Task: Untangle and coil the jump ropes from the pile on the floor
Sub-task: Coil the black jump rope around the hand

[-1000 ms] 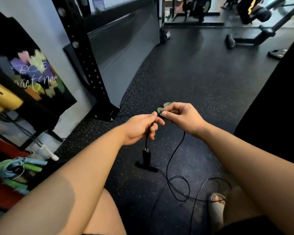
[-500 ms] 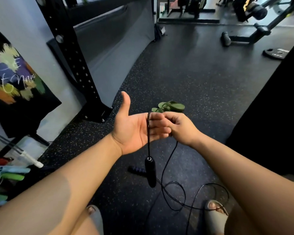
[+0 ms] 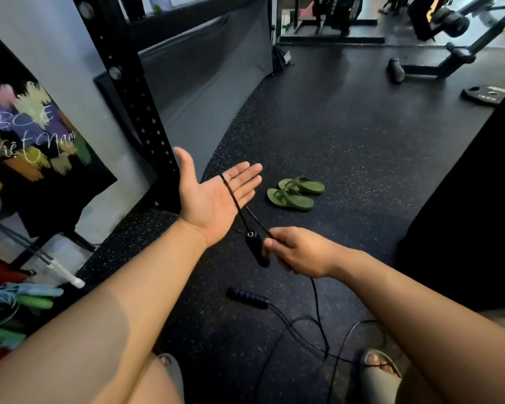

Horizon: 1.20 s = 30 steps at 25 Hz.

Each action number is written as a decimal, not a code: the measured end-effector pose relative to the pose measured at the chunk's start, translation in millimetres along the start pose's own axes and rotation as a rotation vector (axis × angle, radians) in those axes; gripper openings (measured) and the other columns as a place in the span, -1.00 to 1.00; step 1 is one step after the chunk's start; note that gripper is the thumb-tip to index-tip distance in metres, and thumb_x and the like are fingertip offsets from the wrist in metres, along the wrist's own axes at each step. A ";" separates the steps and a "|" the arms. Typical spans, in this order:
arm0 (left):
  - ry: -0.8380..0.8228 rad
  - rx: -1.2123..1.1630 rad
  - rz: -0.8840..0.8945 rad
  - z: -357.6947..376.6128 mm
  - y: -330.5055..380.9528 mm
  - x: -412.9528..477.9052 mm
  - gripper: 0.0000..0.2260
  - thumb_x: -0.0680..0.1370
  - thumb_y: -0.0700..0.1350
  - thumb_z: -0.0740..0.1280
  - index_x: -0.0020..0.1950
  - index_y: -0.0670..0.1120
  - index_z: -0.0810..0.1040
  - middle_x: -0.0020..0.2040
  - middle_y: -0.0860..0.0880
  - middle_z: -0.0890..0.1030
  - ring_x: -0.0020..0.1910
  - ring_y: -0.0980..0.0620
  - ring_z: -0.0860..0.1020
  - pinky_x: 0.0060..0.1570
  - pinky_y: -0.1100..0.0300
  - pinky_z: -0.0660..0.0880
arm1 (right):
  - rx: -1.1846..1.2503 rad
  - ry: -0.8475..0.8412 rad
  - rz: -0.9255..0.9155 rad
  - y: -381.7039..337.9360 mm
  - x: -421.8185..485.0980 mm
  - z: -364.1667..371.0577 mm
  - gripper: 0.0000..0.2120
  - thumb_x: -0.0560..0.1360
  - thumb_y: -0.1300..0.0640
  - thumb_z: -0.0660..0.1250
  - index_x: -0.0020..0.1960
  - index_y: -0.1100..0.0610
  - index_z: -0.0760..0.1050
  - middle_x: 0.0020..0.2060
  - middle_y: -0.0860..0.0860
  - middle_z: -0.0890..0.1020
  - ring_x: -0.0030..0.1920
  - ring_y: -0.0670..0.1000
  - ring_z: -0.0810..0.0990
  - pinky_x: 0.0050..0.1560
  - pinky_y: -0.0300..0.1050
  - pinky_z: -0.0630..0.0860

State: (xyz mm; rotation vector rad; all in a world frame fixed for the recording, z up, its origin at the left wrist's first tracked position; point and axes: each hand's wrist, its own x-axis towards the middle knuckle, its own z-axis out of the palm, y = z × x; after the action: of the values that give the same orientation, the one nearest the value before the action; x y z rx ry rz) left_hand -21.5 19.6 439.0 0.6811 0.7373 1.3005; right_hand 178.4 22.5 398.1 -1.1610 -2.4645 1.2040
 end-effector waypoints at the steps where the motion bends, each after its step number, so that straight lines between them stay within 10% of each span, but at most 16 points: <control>1: 0.020 0.041 -0.016 -1.9 -2.0 0.7 0.13 0.35 0.64 -0.20 0.46 -0.25 0.40 0.36 -0.22 0.58 0.40 -0.17 0.51 0.54 -0.10 0.19 | -0.075 0.009 -0.037 -3.6 -2.3 -0.6 -0.71 0.69 0.00 0.14 -0.01 0.14 0.53 -0.42 -0.11 0.51 -0.40 -0.17 0.48 -0.30 -0.22 0.41; 6: -0.048 0.479 -0.256 2.0 -23.8 -6.7 0.19 0.35 0.61 -0.34 0.48 -0.29 0.38 0.20 -0.21 0.67 0.27 -0.06 0.60 0.40 0.04 0.39 | -0.355 0.158 -0.292 -15.7 -9.6 -11.4 -0.76 0.65 0.02 0.22 -0.02 0.12 0.60 -0.18 0.03 0.68 -0.19 0.02 0.60 -0.17 -0.12 0.43; 10: -0.243 0.589 -0.449 17.6 -35.1 -20.6 0.08 0.34 0.58 -0.40 -0.04 -0.24 0.56 -0.23 -0.09 0.61 -0.18 0.01 0.62 -0.10 0.19 0.49 | -0.320 0.280 -0.349 -14.7 -12.5 -27.9 -0.81 0.58 0.01 0.36 -0.04 0.12 0.64 -0.25 -0.04 0.67 -0.31 -0.13 0.52 -0.29 -0.19 0.39; 15: -0.398 0.565 -0.494 23.3 -34.9 -26.5 0.15 0.25 0.62 -0.29 0.04 -0.32 0.59 -0.08 -0.30 0.70 0.07 -0.25 0.66 0.33 -0.03 0.50 | -0.100 0.362 -0.408 2.9 -10.4 -46.4 -0.80 0.47 0.00 0.51 -0.14 0.12 0.59 -0.31 -0.11 0.60 -0.28 -0.10 0.57 -0.23 -0.23 0.47; 19: -0.352 0.320 -0.426 27.5 -24.3 -24.8 0.07 0.23 0.67 -0.23 -0.11 -0.23 0.59 -0.24 -0.20 0.69 -0.10 -0.23 0.70 0.07 0.02 0.61 | 0.045 0.446 -0.297 22.3 -2.9 -43.9 -0.78 0.56 -0.01 0.38 -0.17 0.11 0.55 -0.35 0.13 0.50 -0.30 0.05 0.44 -0.24 -0.11 0.37; 22: -0.297 0.101 -0.300 29.4 -19.3 -25.7 0.08 0.22 0.69 -0.18 -0.06 -0.22 0.62 -0.21 -0.16 0.71 -0.11 -0.19 0.70 0.13 -0.01 0.58 | 0.126 0.455 -0.190 31.1 2.1 -28.4 -0.70 0.64 -0.07 0.21 -0.19 0.01 0.53 -0.37 -0.11 0.45 -0.32 -0.17 0.39 -0.23 -0.11 0.39; 30: -0.093 -0.057 -0.007 22.6 -8.3 -13.1 0.11 0.32 0.66 -0.19 0.35 -0.24 0.44 0.32 -0.26 0.58 0.38 -0.24 0.51 0.47 -0.06 0.33 | 0.025 0.018 0.061 19.6 -4.1 6.3 -0.68 0.69 -0.04 0.09 0.05 0.12 0.54 -0.37 -0.10 0.45 -0.43 -0.21 0.42 -0.29 -0.22 0.44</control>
State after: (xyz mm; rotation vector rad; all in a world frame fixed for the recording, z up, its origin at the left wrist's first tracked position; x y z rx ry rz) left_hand -0.1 4.7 447.2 0.6875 0.6238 1.2697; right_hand 189.7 23.2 380.4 -1.2432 -2.4106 1.2315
